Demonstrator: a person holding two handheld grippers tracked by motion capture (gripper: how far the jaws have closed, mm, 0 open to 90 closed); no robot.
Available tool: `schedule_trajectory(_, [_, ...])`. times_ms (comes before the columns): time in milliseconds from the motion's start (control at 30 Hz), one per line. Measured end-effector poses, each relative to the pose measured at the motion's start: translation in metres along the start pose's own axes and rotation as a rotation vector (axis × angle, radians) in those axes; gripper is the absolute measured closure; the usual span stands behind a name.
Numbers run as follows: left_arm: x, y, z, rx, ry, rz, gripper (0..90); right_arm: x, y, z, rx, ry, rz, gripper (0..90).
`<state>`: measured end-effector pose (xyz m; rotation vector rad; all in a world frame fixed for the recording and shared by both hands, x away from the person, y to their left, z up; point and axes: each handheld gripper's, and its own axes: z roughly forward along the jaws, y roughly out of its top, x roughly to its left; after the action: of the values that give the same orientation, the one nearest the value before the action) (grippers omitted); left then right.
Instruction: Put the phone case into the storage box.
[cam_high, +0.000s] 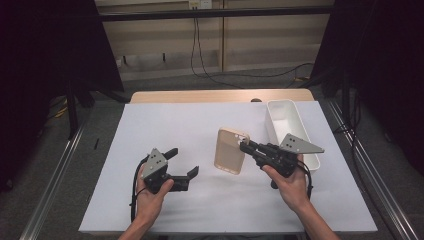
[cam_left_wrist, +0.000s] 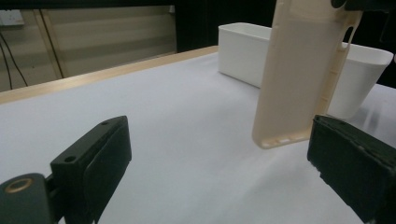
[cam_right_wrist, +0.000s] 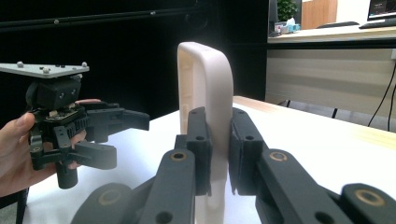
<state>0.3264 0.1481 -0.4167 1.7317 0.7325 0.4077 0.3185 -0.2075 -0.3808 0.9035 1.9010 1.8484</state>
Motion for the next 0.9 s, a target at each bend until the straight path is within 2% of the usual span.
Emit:
schedule_trajectory(67, [0.003, -0.003, -0.005, -0.015, 0.025, -0.006, 6.4, 0.0, 0.0, 0.0, 0.0, -0.004, -0.001, 80.9])
schedule_trajectory(167, [0.008, -0.007, -0.012, -0.018, 0.032, -0.028, 6.4, 0.0, 0.001, -0.001, 0.0, -0.006, -0.003, 80.9])
schedule_trajectory(233, [0.01, -0.009, -0.018, -0.019, 0.03, -0.026, 6.4, -0.001, 0.001, -0.002, -0.003, -0.009, -0.003, 80.9])
schedule_trajectory(300, [0.01, -0.012, -0.024, -0.01, 0.057, -0.009, 5.9, -0.001, 0.002, -0.003, -0.004, -0.012, -0.004, 80.9])
schedule_trajectory(400, [0.013, -0.019, -0.033, -0.016, 0.059, -0.037, 4.4, -0.002, 0.003, -0.007, -0.012, -0.011, -0.008, 80.9])
schedule_trajectory(433, [0.014, -0.02, -0.036, -0.014, 0.069, -0.028, 4.4, -0.002, 0.004, -0.008, -0.013, -0.012, -0.01, 80.9])
schedule_trajectory(500, [0.017, -0.023, -0.042, -0.024, 0.073, -0.041, 3.1, -0.003, 0.004, -0.009, -0.012, -0.014, -0.012, 80.9])
schedule_trajectory(567, [0.02, -0.024, -0.049, -0.052, 0.072, -0.032, 2.7, -0.004, 0.004, -0.011, -0.015, -0.019, -0.015, 80.9])
schedule_trajectory(633, [0.023, -0.023, -0.054, -0.068, 0.101, -0.033, 1.8, -0.005, 0.004, -0.012, -0.019, -0.024, -0.015, 80.9])
schedule_trajectory(733, [0.025, -0.026, -0.06, -0.093, 0.122, -0.067, 2.5, -0.008, 0.005, -0.016, -0.025, -0.033, -0.017, 80.9])
schedule_trajectory(900, [0.029, -0.031, -0.063, -0.083, 0.128, -0.073, 3.2, -0.013, 0.008, -0.025, -0.032, -0.05, -0.019, 81.0])
